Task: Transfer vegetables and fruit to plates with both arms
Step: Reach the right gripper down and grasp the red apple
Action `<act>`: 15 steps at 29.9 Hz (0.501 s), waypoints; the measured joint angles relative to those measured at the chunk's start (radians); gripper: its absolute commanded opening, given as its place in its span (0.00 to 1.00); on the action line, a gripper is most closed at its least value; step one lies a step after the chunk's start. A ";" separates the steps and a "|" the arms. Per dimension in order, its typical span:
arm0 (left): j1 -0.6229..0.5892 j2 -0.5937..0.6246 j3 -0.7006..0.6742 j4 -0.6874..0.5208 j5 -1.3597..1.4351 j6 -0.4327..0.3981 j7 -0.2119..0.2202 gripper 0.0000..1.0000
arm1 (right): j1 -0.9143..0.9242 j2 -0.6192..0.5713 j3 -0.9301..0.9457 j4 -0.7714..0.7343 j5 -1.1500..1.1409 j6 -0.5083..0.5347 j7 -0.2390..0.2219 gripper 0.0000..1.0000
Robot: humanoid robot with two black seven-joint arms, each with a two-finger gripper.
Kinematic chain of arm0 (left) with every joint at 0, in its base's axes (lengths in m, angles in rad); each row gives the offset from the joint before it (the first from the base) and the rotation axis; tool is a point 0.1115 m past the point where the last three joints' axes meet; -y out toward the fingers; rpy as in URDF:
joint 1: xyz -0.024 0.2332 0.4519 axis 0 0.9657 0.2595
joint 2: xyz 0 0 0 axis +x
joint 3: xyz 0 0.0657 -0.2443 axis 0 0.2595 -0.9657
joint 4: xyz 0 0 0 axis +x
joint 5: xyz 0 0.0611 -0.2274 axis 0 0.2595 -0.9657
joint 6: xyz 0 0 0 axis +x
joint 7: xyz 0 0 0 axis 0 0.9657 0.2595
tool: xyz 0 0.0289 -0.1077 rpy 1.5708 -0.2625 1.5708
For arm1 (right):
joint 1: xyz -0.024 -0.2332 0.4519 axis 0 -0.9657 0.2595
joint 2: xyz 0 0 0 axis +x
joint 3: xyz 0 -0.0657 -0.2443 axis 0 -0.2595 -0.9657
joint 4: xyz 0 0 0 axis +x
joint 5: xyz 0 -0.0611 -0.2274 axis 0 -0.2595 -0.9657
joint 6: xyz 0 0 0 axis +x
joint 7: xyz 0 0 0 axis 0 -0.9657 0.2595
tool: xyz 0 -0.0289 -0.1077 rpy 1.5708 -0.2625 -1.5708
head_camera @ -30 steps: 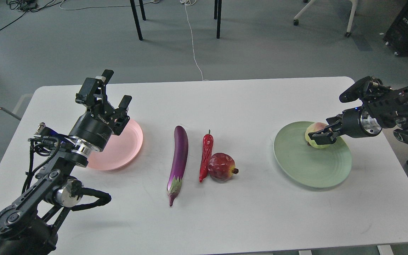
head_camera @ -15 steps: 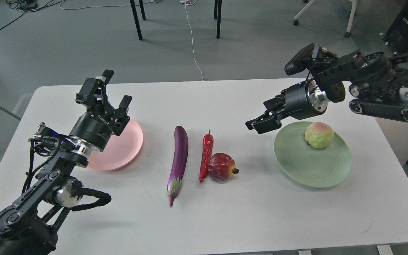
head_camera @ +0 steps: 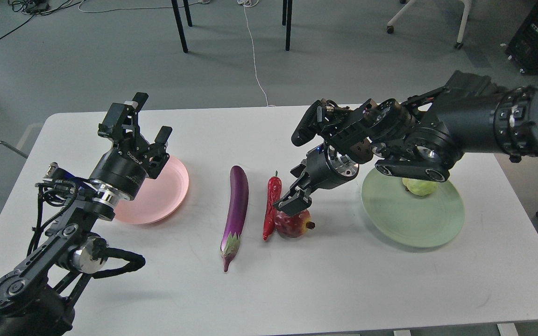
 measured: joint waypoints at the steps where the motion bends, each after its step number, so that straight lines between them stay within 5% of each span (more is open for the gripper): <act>1: 0.000 0.001 -0.001 0.000 0.000 0.000 0.000 1.00 | -0.006 0.002 -0.001 -0.005 0.006 0.000 0.000 0.96; 15: 0.002 0.001 -0.006 0.000 0.000 0.000 0.000 1.00 | -0.025 0.003 -0.026 -0.001 0.082 0.005 0.000 0.96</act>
